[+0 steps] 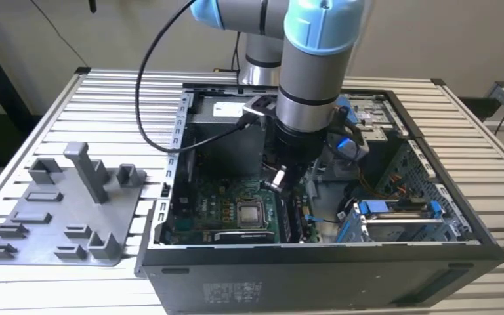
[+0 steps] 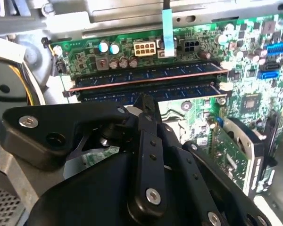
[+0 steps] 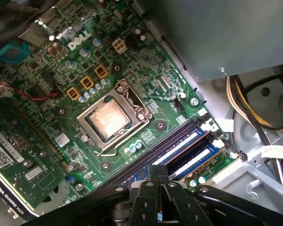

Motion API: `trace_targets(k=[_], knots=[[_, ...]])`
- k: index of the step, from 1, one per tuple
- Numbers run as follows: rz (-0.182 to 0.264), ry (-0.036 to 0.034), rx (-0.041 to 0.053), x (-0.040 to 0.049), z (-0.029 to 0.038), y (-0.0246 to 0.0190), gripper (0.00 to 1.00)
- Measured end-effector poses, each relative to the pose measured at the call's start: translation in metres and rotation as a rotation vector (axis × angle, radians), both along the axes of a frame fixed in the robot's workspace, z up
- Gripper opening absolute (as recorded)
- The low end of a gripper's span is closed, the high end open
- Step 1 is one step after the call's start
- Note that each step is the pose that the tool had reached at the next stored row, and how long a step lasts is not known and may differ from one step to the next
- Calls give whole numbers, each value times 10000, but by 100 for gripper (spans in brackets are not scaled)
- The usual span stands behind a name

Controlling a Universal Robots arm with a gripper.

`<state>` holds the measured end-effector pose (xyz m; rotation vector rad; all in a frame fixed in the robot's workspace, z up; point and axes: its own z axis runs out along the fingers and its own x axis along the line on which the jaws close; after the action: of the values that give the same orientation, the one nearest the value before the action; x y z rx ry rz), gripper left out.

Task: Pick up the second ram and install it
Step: 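Press down the second ram until it locks into place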

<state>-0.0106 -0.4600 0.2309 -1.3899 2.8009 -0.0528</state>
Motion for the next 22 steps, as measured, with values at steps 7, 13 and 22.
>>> trace_targets(k=[7, 13, 22], knots=[[1229, 0, 0, 0, 0, 1, 11], [2145, 1, -1, -5, 0, 2, 11], [3103, 4, 0, -19, 23, 3, 11]])
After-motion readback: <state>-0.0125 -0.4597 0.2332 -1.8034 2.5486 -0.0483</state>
